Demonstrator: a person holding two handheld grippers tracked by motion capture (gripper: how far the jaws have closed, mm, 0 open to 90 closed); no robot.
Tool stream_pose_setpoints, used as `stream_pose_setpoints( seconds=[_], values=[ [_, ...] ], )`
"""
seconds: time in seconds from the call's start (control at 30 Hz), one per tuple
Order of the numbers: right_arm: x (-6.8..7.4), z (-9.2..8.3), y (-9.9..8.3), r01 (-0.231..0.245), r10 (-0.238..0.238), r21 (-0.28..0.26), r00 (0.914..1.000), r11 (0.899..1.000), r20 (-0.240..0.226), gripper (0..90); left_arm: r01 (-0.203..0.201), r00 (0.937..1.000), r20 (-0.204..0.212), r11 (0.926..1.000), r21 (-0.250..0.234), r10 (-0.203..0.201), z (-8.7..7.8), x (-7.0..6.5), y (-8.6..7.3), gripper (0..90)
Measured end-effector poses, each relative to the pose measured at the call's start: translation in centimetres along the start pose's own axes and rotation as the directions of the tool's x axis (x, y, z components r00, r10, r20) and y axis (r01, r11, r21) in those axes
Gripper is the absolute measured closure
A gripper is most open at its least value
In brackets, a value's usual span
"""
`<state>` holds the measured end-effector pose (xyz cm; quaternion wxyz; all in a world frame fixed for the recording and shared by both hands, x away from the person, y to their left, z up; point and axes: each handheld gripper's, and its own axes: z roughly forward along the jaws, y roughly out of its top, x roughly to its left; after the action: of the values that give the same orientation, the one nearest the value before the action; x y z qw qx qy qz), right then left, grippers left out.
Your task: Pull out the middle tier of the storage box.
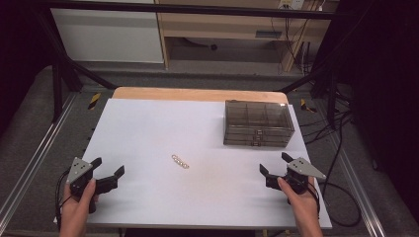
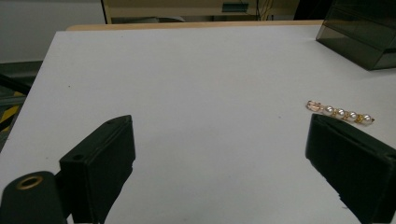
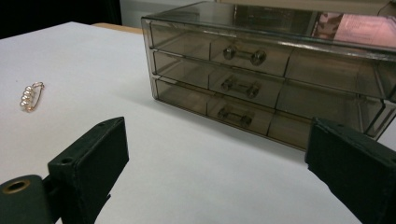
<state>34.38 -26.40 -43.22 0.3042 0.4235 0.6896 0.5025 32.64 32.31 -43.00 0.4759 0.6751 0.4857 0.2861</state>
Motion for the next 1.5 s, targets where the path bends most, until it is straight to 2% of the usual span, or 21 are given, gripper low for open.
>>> stream_pose_setpoints(
  seconds=[0.13,0.23,0.37,0.47,0.57,0.63,0.73,0.77,0.83,0.87,0.93,0.97,1.0,1.1,1.17,1.27,1.3,1.37,1.4,1.43,1.5],
  values=[
    [-0.2,0.3,-0.2,-0.038,0.037,0.039,0.9992,0.999,0.016,5.6,-0.003,1.0,-0.005,0.9999,0.012,0.003,0.1,0.0,-0.1,8.2],
    [-0.2,0.7,-0.1,-0.027,0.022,0.079,0.9972,0.996,0.072,5.3,-0.006,1.0,-0.007,0.9998,0.019,0.006,0.3,-0.1,-0.1,8.2],
    [-0.6,1.3,0.2,-0.083,0.067,0.13,0.99,0.988,0.124,6.2,-0.021,0.9997,-0.013,0.9995,0.025,0.021,0.3,-0.2,-0.2,8.2],
    [-0.6,1.7,0.1,-0.074,0.053,0.157,0.9894,0.985,0.135,7.8,-0.03,0.9994,-0.014,0.999,0.034,0.031,0.4,-0.4,-0.3,8.3],
    [-0.3,2.6,0.1,-0.048,0.019,0.221,0.9909,0.974,0.133,8.1,-0.035,0.9993,-0.009,0.9983,0.048,0.035,0.5,-0.6,-0.3,8.3],
    [-0.2,3.1,0.4,-0.028,-0.008,0.245,0.9895,0.969,0.144,9.2,-0.036,0.9993,-0.009,0.998,0.053,0.037,0.7,-0.7,-0.4,8.2],
    [0.0,3.8,1.1,0.051,-0.1,0.3,0.9838,0.953,0.149,9.7,-0.057,0.9983,-0.007,0.9964,0.063,0.057,0.7,-0.9,-0.4,8.2],
    [0.0,4.0,1.3,0.085,-0.136,0.32,0.9804,0.944,0.142,10.1,-0.062,0.998,-0.008,0.996,0.063,0.063,0.6,-1.0,-0.5,8.2],
    [0.2,4.3,1.6,0.149,-0.21,0.352,0.9674,0.924,0.142,10.1,-0.065,0.9979,-0.006,0.9958,0.065,0.065,0.6,-1.1,-0.5,8.2],
    [0.2,4.4,1.7,0.17,-0.234,0.362,0.9617,0.916,0.142,10.1,-0.067,0.9977,-0.007,0.9955,0.067,0.068,0.6,-1.1,-0.5,8.3],
    [0.3,4.5,2.0,0.19,-0.255,0.375,0.958,0.907,0.131,10.3,-0.069,0.9976,-0.007,0.995,0.073,0.069,0.6,-1.1,-0.6,8.2],
    [0.3,4.6,2.1,0.208,-0.275,0.378,0.9522,0.902,0.132,10.7,-0.071,0.9974,-0.007,0.9947,0.075,0.072,0.6,-1.1,-0.6,8.2],
    [0.5,4.6,2.3,0.226,-0.296,0.381,0.9453,0.897,0.136,11.6,-0.075,0.9971,-0.01,0.9944,0.075,0.076,0.7,-1.2,-0.6,8.3],
    [0.9,4.9,2.6,0.313,-0.393,0.395,0.9088,0.864,0.14,15.0,-0.084,0.9963,-0.011,0.9936,0.076,0.085,0.7,-1.3,-0.6,8.3],
    [1.2,5.2,2.6,0.373,-0.46,0.413,0.8784,0.831,0.131,18.0,-0.089,0.9959,-0.011,0.9929,0.078,0.09,0.8,-1.4,-0.6,8.3],
    [1.7,5.6,2.6,0.461,-0.557,0.432,0.8213,0.775,0.123,23.2,-0.092,0.9956,-0.01,0.9925,0.081,0.093,0.7,-1.4,-0.6,8.3],
    [1.7,5.7,2.5,0.48,-0.576,0.437,0.8092,0.761,0.115,25.3,-0.093,0.9955,-0.009,0.9924,0.08,0.094,0.7,-1.4,-0.6,8.3],
    [1.9,6.1,2.4,0.504,-0.605,0.444,0.7877,0.741,0.115,28.5,-0.098,0.9951,-0.008,0.9916,0.085,0.099,0.8,-1.4,-0.6,8.3],
    [1.9,6.2,2.4,0.521,-0.623,0.446,0.7739,0.728,0.113,30.2,-0.098,0.995,-0.008,0.9916,0.084,0.099,0.8,-1.5,-0.6,8.3],
    [1.9,6.3,2.4,0.53,-0.633,0.448,0.7665,0.72,0.109,32.3,-0.102,0.9947,-0.007,0.9911,0.085,0.103,0.8,-1.5,-0.6,8.4],
    [2.1,6.6,2.4,0.57,-0.674,0.45,0.7314,0.687,0.102,36.6,-0.107,0.9942,-0.007,0.9905,0.087,0.108,0.8,-1.6,-0.7,8.4]
  ],
)
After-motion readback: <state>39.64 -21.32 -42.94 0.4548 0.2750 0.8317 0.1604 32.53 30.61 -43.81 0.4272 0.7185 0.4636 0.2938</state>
